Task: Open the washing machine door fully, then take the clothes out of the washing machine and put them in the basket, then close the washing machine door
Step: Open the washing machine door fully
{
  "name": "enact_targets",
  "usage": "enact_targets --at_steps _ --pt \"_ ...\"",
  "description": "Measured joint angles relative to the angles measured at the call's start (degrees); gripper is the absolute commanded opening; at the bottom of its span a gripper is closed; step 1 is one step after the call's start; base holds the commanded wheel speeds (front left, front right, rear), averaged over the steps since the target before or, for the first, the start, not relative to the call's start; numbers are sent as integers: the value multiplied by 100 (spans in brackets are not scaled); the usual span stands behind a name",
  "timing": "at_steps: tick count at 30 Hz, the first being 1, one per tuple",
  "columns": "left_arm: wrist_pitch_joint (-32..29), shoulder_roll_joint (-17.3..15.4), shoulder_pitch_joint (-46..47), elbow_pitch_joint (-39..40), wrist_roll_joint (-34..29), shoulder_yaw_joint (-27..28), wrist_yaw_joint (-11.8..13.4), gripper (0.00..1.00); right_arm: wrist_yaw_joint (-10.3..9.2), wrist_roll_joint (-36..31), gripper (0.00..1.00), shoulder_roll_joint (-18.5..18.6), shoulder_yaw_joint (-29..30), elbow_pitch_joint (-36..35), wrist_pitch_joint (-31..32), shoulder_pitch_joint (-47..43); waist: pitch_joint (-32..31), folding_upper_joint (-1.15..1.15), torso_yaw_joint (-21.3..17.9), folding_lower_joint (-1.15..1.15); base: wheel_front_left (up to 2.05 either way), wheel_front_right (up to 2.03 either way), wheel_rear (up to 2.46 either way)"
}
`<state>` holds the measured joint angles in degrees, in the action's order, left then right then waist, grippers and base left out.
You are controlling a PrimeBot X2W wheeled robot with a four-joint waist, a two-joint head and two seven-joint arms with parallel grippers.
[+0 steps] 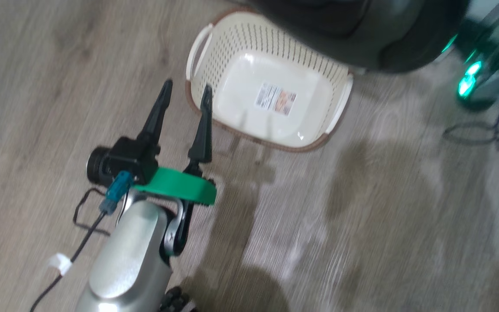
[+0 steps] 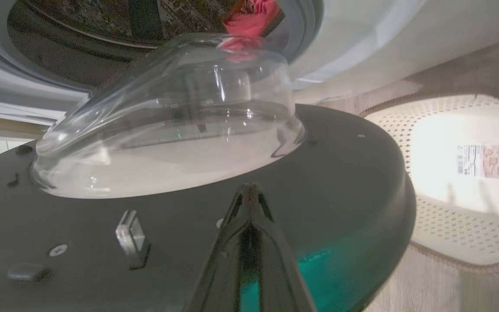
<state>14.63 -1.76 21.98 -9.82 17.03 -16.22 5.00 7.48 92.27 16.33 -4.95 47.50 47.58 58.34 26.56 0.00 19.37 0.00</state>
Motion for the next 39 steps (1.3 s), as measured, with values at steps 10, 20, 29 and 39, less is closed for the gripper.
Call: enact_targets --at_steps 10,20,29,39 --pt "0 -9 -499 -268 -248 100 -258 100 0 49 0 -559 -26 -145 59 -1040 -818 0 -29 0 0 0 0" --pt "0 -23 -892 -478 -392 219 -482 100 1 87 0 -1054 -20 -160 24 -1840 -1586 0 193 0 0 0 0" --pt "0 -42 -1033 -521 -435 229 -505 100 1 177 0 -1230 -120 -103 -151 -2201 -1930 0 519 0 0 0 0" --pt "0 -43 -1129 -524 -446 374 -506 100 1 736 0 -1256 -621 -189 -414 -2359 -1989 0 469 0 0 0 0"
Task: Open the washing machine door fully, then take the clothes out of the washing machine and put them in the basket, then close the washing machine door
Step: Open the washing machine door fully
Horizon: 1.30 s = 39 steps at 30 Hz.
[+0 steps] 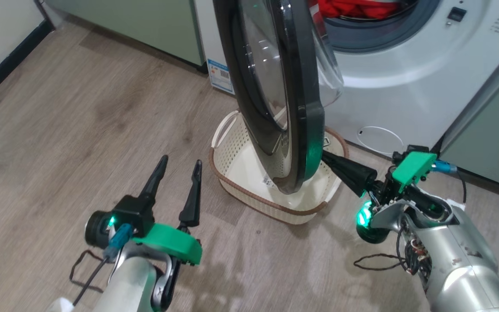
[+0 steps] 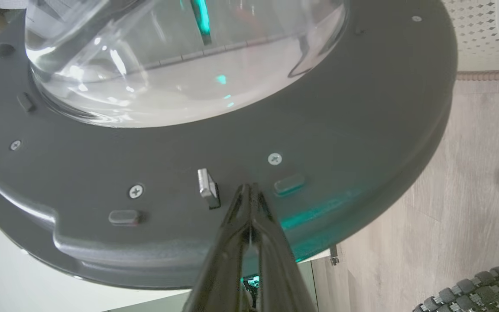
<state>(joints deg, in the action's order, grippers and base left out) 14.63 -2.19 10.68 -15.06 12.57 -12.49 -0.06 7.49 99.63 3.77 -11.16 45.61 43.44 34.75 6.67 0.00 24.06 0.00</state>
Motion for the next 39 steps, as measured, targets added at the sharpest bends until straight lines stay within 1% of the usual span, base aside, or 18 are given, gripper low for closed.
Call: enact_targets --at_steps 3,9,10,11,12,13,18,22,26,29,31,32,36,37,39 --pt "0 -3 -51 -44 -56 112 -4 100 -1 48 0 -1 46 -36 -212 -73 -59 0 -82 0 0 0 0" --pt "0 -4 -117 -108 -188 396 -153 100 0 -44 0 -4 316 -277 -530 -367 -220 0 -329 0 0 0 0" --pt "0 -5 -119 -113 -211 453 -177 100 -1 -85 11 -5 383 -353 -599 -436 -249 0 -384 0 0 0 0" --pt "0 -5 -121 -116 -241 512 -198 100 -1 -164 38 -5 437 -459 -669 -505 -278 0 -443 0 0 0 0" --pt "0 -4 -126 -120 -270 578 -205 100 -1 -230 82 -5 482 -579 -717 -572 -306 0 -504 0 0 0 0" --pt "0 -4 -126 -120 -270 578 -205 100 -1 -230 100 -5 482 -579 -717 -572 -306 0 -504 0 0 0 0" --pt "0 -4 -249 -160 -424 909 -352 100 -1 -555 100 -11 687 -1092 -1118 -913 -454 0 -852 0 0 0 0" --pt "0 -4 -367 -192 -500 1187 -405 100 -1 -942 100 -15 801 -1536 -1696 -1189 -541 0 -1147 0 0 0 0" --pt "0 -3 -367 -192 -524 1391 -455 100 -1 -1314 100 3 773 -1969 -2308 -1474 -622 0 -1406 0 0 0 0" --pt "0 0 -378 -192 -557 1505 -505 100 -1 -1730 100 156 494 -2276 -2919 -1702 -683 0 -1556 0 0 0 0" --pt "0 -2 -419 -191 -558 1579 -531 100 -1 -2026 100 350 229 -2462 -3466 -1818 -718 0 -1635 0 0 0 0" --pt "0 -1 -453 -191 -561 1604 -545 100 -1 -2106 100 435 125 -2519 -3766 -1856 -733 0 -1670 0 0 0 0" --pt "0 1 -546 -192 -626 1726 -573 100 0 -2650 100 909 -634 -2605 -5046 -1881 -789 0 -1767 0 0 0 0" --pt "0 -1 -564 -193 -650 1753 -601 100 0 -2804 100 1085 -944 -2560 -5579 -1880 -807 0 -1794 0 0 0 0" --pt "0 0 -571 -193 -650 1763 -605 100 0 -2996 100 1198 -1106 -2430 -5759 -1878 -823 0 -1814 0 0 0 0"
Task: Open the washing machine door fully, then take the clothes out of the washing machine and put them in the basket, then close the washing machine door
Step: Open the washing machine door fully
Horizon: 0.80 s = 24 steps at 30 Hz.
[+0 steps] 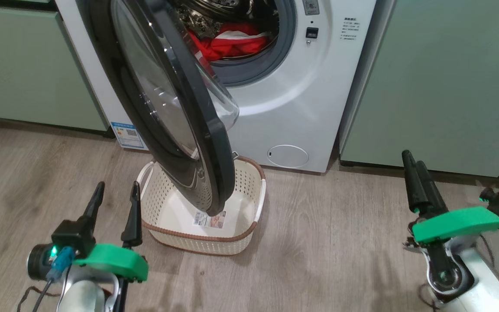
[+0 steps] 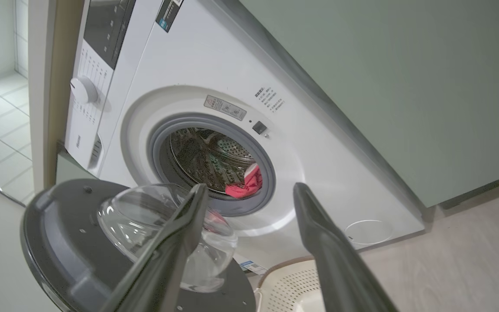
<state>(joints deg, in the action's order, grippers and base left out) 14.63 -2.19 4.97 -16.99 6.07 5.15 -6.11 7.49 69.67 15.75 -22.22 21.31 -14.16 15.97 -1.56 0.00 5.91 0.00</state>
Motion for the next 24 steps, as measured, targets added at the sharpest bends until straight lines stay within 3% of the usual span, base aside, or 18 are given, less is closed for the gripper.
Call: enact_targets --at_steps 3,6,10,16,24 --pt "0 0 -11 1 0 34 -2 100 0 -441 100 31 198 77 -16 0 -8 0 -26 0 0 0 0" --pt "0 0 -24 1 0 89 -43 100 0 -1947 100 -57 970 -67 -24 -21 -15 0 -42 0 0 0 0" --pt "0 0 -34 -1 0 91 -44 100 3 -3069 100 -455 1507 -342 -33 -348 -53 0 -18 0 0 0 0" --pt "0 0 -135 -24 1 101 -43 100 3 -3992 100 -688 1838 -364 -48 -912 -69 0 -7 0 0 0 0" --pt "0 0 -137 -46 1 103 -41 100 3 -4448 100 -781 1901 -248 -48 -953 -63 0 -3 0 0 0 0"
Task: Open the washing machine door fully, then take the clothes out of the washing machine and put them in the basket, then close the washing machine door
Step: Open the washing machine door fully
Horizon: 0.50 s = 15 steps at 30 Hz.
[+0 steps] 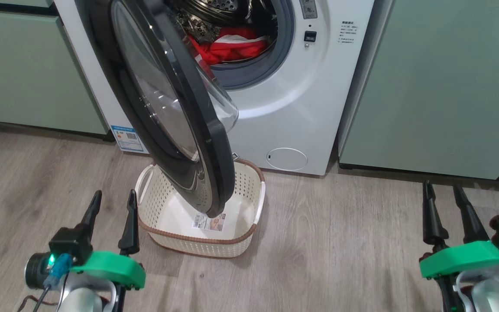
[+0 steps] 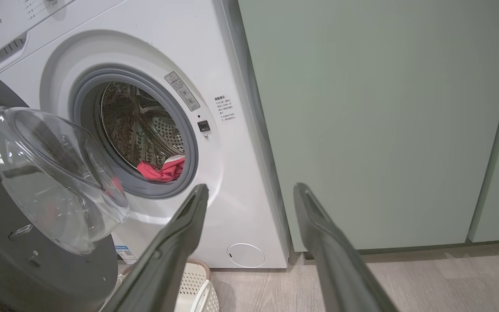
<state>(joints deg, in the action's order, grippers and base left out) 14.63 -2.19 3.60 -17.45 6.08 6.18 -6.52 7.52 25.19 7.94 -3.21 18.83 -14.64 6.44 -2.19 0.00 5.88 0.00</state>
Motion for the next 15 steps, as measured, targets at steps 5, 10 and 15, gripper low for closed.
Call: enact_targets --at_steps 5,10,15 --pt "0 0 0 -3 0 25 0 100 0 -138 100 -1 -22 13 0 -47 7 0 2 0 0 0 0" --pt "0 0 0 -12 0 25 0 100 0 -202 100 -27 4 21 0 -78 12 0 16 0 0 0 0" --pt "0 0 0 -21 0 24 0 100 0 -325 100 -75 205 27 0 -79 34 0 23 0 0 0 0"
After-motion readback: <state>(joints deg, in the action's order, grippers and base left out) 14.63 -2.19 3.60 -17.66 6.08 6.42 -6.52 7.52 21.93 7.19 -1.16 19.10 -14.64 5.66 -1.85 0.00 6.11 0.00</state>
